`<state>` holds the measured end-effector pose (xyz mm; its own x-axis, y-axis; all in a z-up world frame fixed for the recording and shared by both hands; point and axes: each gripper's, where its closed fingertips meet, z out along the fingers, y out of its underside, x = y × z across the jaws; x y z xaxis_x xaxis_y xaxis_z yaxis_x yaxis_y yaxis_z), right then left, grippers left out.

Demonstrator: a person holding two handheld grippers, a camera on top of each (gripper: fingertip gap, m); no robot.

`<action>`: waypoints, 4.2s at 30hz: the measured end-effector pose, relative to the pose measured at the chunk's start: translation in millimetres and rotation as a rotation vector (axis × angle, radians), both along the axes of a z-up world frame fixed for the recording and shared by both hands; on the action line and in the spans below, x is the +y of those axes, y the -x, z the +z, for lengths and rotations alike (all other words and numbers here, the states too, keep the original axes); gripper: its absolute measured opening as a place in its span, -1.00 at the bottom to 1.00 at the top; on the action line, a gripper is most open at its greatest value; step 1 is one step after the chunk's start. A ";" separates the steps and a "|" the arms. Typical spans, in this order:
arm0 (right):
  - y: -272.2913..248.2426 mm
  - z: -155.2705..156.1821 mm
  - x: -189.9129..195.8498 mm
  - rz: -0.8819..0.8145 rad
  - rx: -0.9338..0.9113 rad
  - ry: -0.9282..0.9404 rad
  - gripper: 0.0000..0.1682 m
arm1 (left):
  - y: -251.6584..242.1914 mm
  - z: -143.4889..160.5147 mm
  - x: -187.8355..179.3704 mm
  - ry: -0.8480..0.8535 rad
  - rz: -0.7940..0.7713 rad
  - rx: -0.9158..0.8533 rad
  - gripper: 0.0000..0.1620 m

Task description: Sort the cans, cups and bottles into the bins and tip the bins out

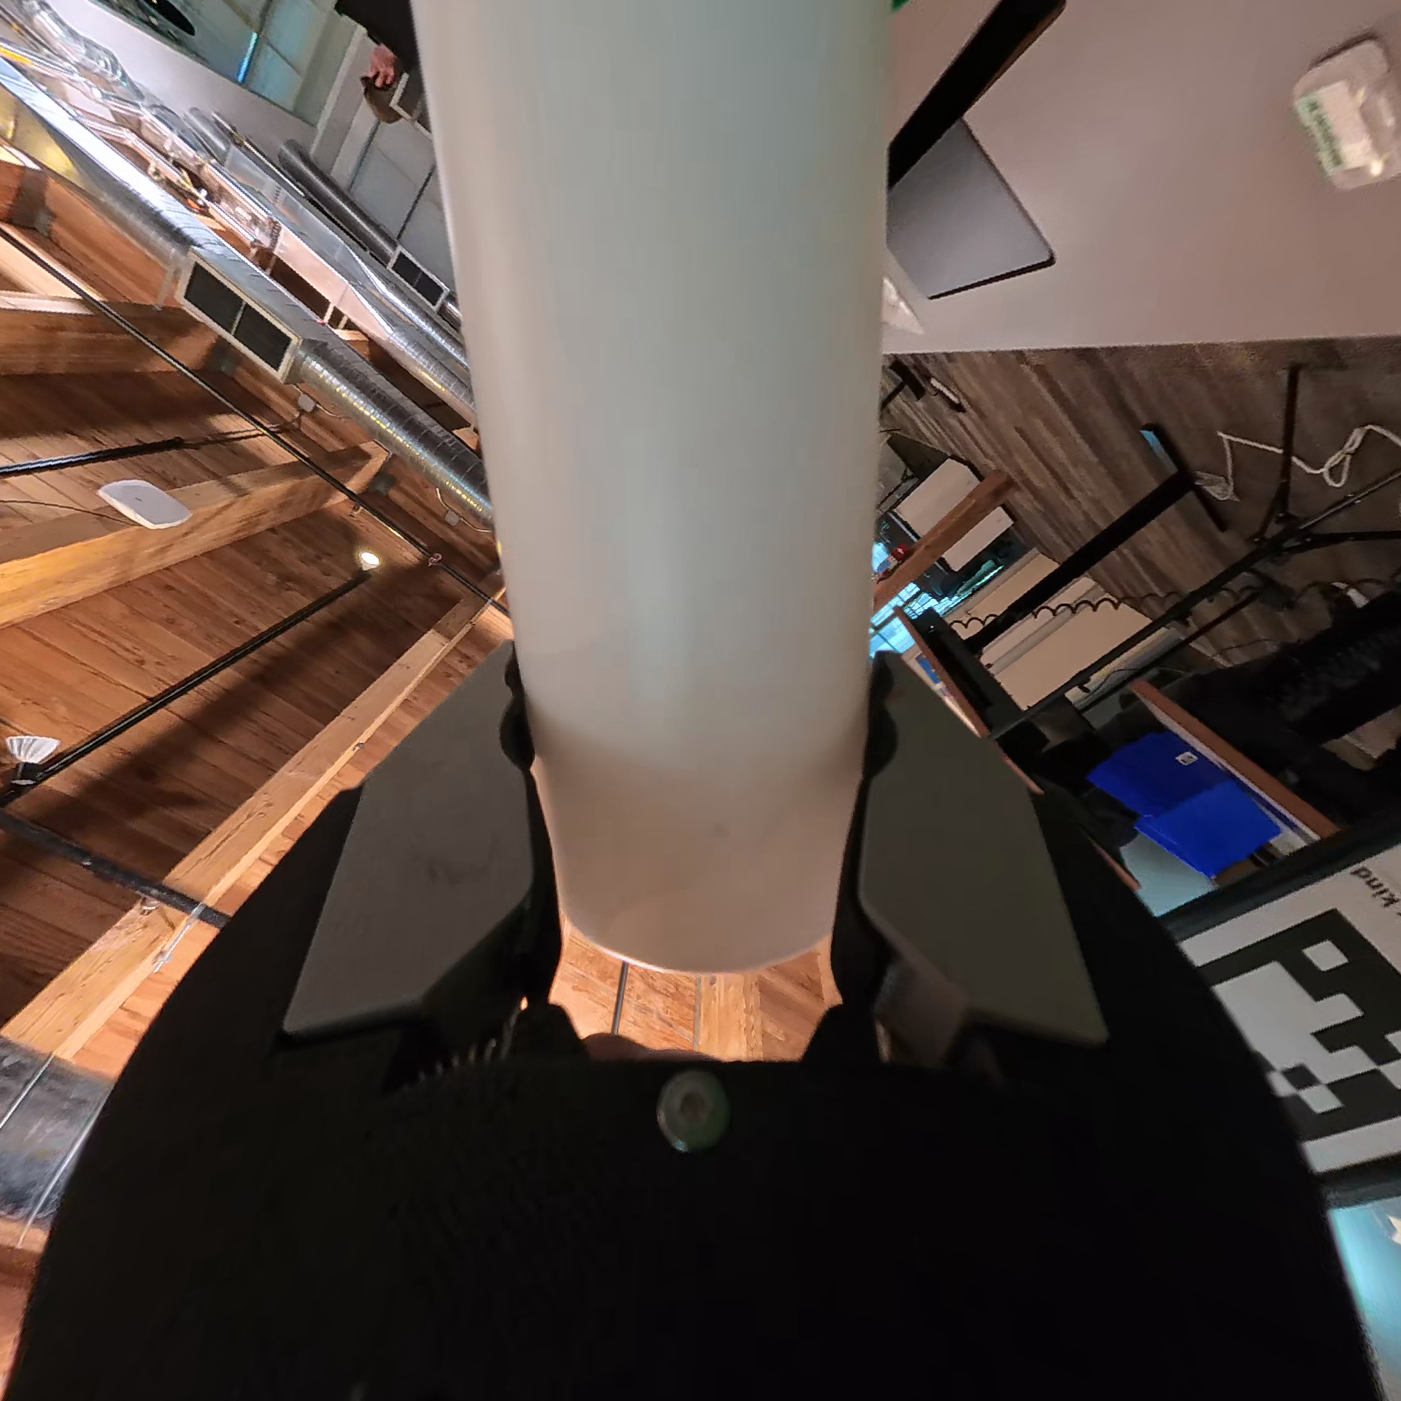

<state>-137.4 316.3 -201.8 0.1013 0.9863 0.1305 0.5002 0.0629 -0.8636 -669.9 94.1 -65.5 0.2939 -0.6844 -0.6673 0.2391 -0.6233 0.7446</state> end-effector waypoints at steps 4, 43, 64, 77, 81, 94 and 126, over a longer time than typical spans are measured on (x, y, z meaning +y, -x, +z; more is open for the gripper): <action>-1.5 3.2 -2.5 0.003 0.005 -0.009 0.09 | -8.8 20.3 -6.5 0.019 0.004 0.009 0.09; 2.7 0.4 -9.8 0.015 0.001 0.011 0.08 | -133.8 18.4 87.0 -1.116 -1.191 0.160 0.08; 6.1 22.8 -38.4 0.100 0.081 0.050 0.08 | -414.3 -26.0 148.3 -1.967 -1.431 -1.684 0.06; -5.6 89.7 -103.4 0.320 0.327 0.203 0.25 | -570.4 -128.0 122.1 -1.095 -1.040 -2.506 0.07; -3.1 83.9 -112.1 0.361 0.323 0.207 0.28 | -590.5 -153.9 123.2 -0.973 -0.971 -2.413 0.07; 0.2 94.0 -92.5 0.341 0.349 0.246 0.16 | -571.6 -143.4 129.8 -0.967 -0.872 -2.338 0.01; 143.9 60.0 103.4 -0.256 0.174 0.058 0.16 | -385.2 -58.1 146.6 -1.724 -0.722 -1.804 -0.27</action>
